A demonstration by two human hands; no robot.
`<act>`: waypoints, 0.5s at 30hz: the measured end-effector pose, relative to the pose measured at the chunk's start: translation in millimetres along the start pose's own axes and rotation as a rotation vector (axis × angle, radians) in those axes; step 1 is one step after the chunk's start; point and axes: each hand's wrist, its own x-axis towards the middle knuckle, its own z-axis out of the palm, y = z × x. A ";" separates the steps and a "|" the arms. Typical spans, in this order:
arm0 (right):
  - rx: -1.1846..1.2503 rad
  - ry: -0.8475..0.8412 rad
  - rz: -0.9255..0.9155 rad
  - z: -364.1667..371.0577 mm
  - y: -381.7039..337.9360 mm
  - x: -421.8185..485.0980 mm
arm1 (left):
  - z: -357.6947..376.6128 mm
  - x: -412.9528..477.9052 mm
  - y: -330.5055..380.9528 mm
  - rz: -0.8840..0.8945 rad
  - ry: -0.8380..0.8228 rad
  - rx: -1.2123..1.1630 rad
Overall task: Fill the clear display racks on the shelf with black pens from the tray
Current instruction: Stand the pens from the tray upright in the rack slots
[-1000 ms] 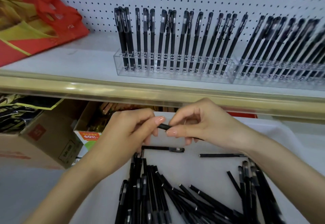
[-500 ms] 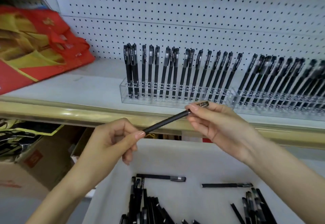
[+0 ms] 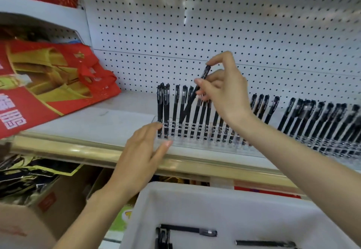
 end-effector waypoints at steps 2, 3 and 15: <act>-0.040 -0.011 -0.034 9.1 5.0 7.2 | 5.5 4.9 -7.0 0.036 -0.029 0.106; -0.061 -0.015 -0.050 13.0 7.7 9.7 | 7.1 6.4 -9.8 0.041 -0.045 0.130; -0.226 -0.190 -0.102 43.4 25.7 17.5 | 5.9 8.7 -23.2 0.072 -0.144 0.183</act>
